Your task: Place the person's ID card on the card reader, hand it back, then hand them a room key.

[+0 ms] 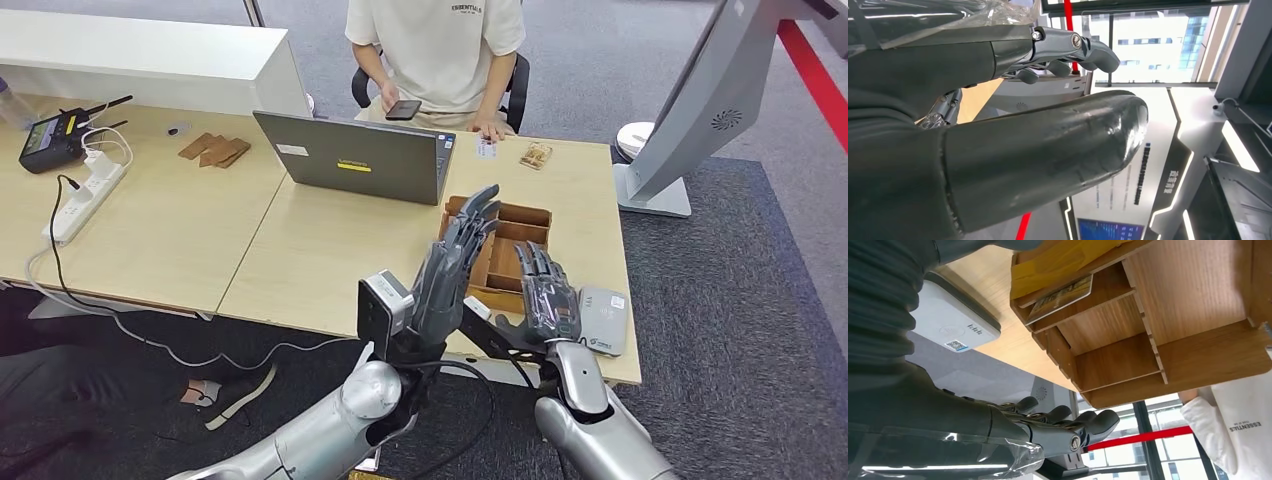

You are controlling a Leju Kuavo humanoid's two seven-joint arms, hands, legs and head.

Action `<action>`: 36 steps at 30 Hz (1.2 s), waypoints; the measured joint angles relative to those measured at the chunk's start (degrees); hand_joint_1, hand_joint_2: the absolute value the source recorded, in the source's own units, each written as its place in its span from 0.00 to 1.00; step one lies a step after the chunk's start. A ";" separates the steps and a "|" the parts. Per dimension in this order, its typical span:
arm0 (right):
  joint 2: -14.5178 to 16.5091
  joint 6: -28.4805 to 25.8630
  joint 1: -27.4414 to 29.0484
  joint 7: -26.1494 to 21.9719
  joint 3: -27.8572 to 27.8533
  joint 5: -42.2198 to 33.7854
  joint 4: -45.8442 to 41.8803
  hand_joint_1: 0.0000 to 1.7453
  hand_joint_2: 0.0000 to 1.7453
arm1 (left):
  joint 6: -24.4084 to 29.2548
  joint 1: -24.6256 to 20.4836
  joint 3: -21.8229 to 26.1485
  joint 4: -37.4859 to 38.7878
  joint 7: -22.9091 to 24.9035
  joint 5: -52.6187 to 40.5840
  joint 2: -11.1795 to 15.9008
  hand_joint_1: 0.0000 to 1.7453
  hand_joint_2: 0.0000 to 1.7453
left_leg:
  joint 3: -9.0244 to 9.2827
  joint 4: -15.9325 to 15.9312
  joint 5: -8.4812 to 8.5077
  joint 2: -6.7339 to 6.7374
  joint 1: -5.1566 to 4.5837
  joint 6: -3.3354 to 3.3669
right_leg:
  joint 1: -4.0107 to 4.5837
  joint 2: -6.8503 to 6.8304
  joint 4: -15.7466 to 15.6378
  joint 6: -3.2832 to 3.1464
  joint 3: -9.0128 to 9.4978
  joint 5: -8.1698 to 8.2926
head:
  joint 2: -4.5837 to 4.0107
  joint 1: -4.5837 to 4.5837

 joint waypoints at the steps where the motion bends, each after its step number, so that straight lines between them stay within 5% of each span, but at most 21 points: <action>1: 0.08 -0.28 -0.11 0.04 0.02 -0.03 0.53 0.00 1.00 | -0.08 0.00 -0.02 0.00 -0.04 0.06 -0.01 0.00 0.00 | 0.00 0.00 0.00 0.00 0.00 0.00 | 0.00 0.00 0.00 0.00 0.00 0.00 | 0.00 0.00; 14: 1.52 -5.80 -2.75 0.13 0.01 -0.22 9.94 0.00 1.00 | -0.27 -0.03 -0.67 0.02 -0.55 0.71 -0.07 0.00 0.00 | 0.00 0.00 0.00 0.01 0.00 0.00 | 0.00 0.00 0.00 0.00 0.00 0.00 | 0.00 -0.01; 36: 4.51 -7.41 -4.70 -2.34 0.00 -1.18 16.84 0.00 1.00 | -1.26 0.04 -1.10 0.19 -0.82 0.01 -0.06 0.00 0.00 | 0.00 0.00 0.00 0.00 0.00 0.00 | 0.00 0.00 0.00 0.00 0.00 0.00 | 0.00 0.00</action>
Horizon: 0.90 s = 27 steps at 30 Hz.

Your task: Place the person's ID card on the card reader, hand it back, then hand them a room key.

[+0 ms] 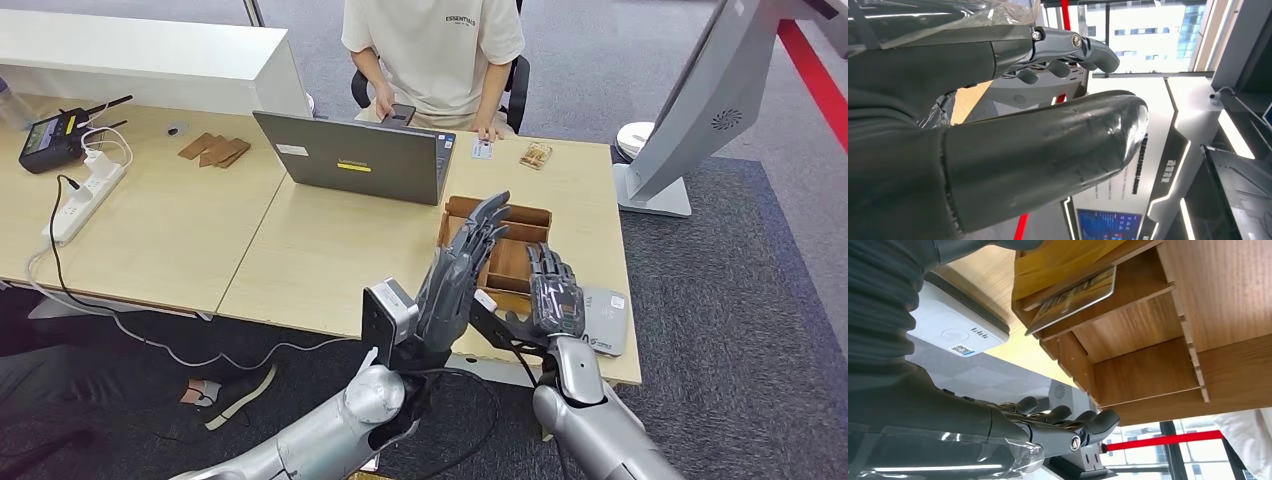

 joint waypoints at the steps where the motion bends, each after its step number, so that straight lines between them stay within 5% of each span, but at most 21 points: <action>1: 0.17 -0.03 -0.07 -0.10 0.01 0.01 0.12 0.00 1.00 | -0.02 0.01 -0.01 0.01 0.00 -0.05 0.01 0.00 0.00 | 0.00 0.00 0.00 0.00 0.00 0.00 | 0.00 0.00 0.00 0.00 0.00 0.00 | 0.00 0.00; 27: 1.93 0.30 -0.91 0.15 0.01 -0.33 2.30 0.00 1.00 | -0.63 0.19 -0.07 0.16 0.55 -0.84 -0.01 0.00 0.00 | 0.00 0.00 0.00 0.00 0.00 0.00 | 0.00 0.00 0.00 0.00 0.00 0.00 | 0.00 0.00</action>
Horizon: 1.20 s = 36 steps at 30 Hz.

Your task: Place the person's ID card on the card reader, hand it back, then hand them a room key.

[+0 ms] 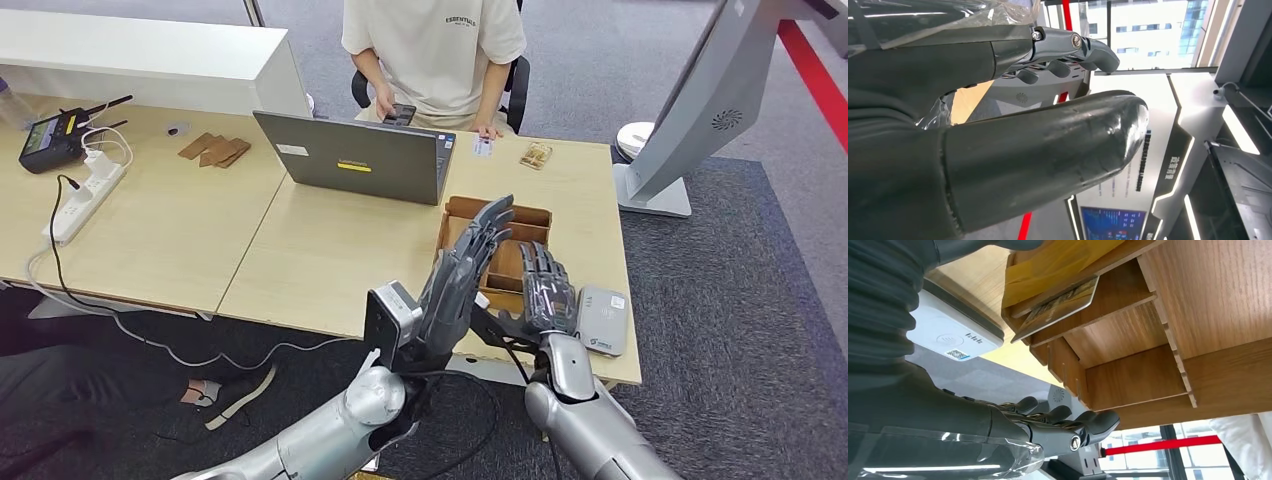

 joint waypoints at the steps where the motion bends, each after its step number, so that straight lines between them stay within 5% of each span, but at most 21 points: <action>1: -0.01 -0.03 0.00 -0.01 0.00 -0.16 0.11 0.00 1.00 | -0.03 0.02 0.00 0.00 0.01 -0.05 0.00 0.00 0.00 | 0.00 0.00 0.00 0.00 0.00 0.00 | 0.00 0.00 0.00 0.00 0.00 0.00 | 0.00 0.00; 7: -0.05 -0.12 -0.09 -0.08 0.00 -0.52 0.76 0.00 1.00 | -0.39 0.07 -0.01 0.00 0.10 -0.21 0.00 0.00 0.00 | 0.00 0.00 0.00 0.00 0.00 0.00 | 0.00 0.00 0.00 0.00 0.00 0.00 | 0.00 0.00; 8: -0.05 -0.12 -0.10 -0.08 0.00 -0.53 0.86 0.10 1.00 | -0.40 0.07 -0.01 0.00 0.11 -0.22 0.00 0.00 0.00 | 0.00 0.00 0.00 0.00 0.00 0.00 | 0.00 0.00 0.00 0.00 0.00 0.00 | 0.00 0.00; 11: -0.06 -0.11 -0.12 -0.08 0.00 -0.57 1.04 0.85 1.00 | -0.42 0.08 -0.02 0.00 0.14 -0.22 0.00 0.00 0.00 | 0.00 0.00 0.00 0.00 0.00 0.00 | 0.00 0.00 0.00 0.00 0.00 0.00 | 0.00 0.00; 12: -0.06 -0.11 -0.12 -0.08 0.00 -0.60 1.11 1.00 1.00 | -0.43 0.08 -0.02 0.00 0.15 -0.22 0.00 0.00 0.00 | 0.00 0.00 0.00 0.00 0.00 0.00 | 0.00 0.00 0.00 0.00 0.00 0.00 | 0.00 0.00; 36: -0.15 -0.98 -0.33 -0.64 -1.23 -3.32 1.90 1.00 1.00 | -1.19 0.08 -0.02 0.17 0.62 -0.49 -0.20 0.00 0.00 | 0.01 0.00 0.00 0.01 0.00 0.00 | 0.00 0.01 0.00 0.00 0.00 0.00 | 0.00 0.00</action>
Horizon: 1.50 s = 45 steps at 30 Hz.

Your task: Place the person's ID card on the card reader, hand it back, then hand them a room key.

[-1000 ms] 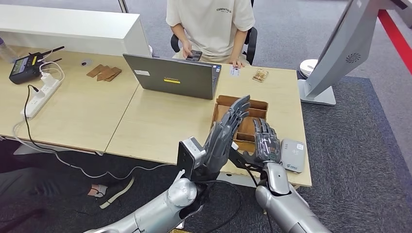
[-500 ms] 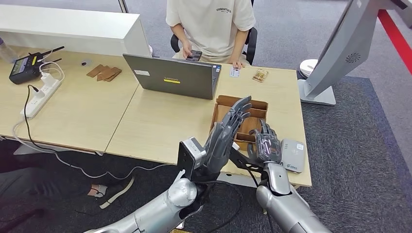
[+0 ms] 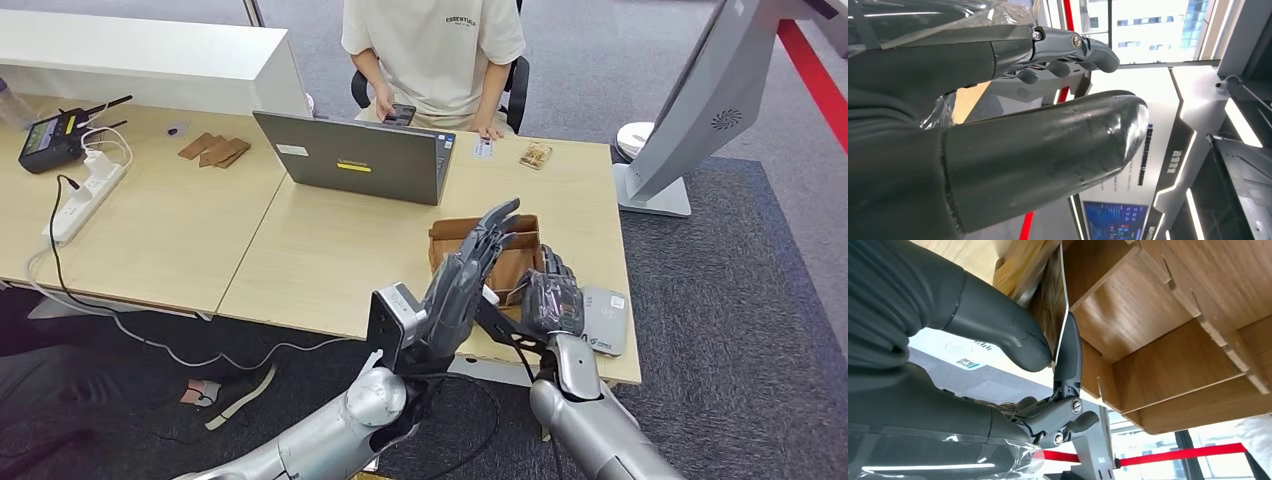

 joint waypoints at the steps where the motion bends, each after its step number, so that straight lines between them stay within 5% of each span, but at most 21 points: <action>1: -0.03 -0.15 -0.02 0.08 -0.09 -0.08 0.04 1.00 1.00 | 0.04 0.00 0.00 0.00 0.10 -0.05 0.00 0.00 0.00 | 0.00 0.00 0.00 0.00 0.00 0.00 | 0.00 0.00 0.00 0.00 0.00 0.00 | 0.00 0.00; 12: -0.34 -6.93 -0.15 -1.19 -1.83 1.84 -3.13 1.00 1.00 | 0.75 0.21 -0.02 -0.02 0.80 -0.79 0.00 0.00 0.00 | -0.01 0.00 0.00 0.00 0.00 0.00 | 0.00 0.00 0.00 0.00 0.00 0.00 | 0.00 0.00; 25: -2.43 -6.92 -4.99 2.60 -7.49 4.98 -14.13 1.00 1.00 | -0.35 0.39 -0.15 0.00 0.65 -0.33 -0.63 0.00 0.00 | 0.01 0.02 0.00 0.00 -0.02 0.01 | -0.01 0.00 0.00 0.01 0.00 0.02 | 0.00 0.00; 45: -3.60 5.89 -18.64 10.86 -7.90 7.93 -8.20 1.00 1.00 | -6.87 -0.85 -1.88 3.04 -2.74 2.56 -4.59 0.00 0.00 | -0.02 0.02 0.01 -0.01 -0.03 0.01 | -0.02 0.00 0.00 0.01 -0.02 0.02 | 0.00 -0.01</action>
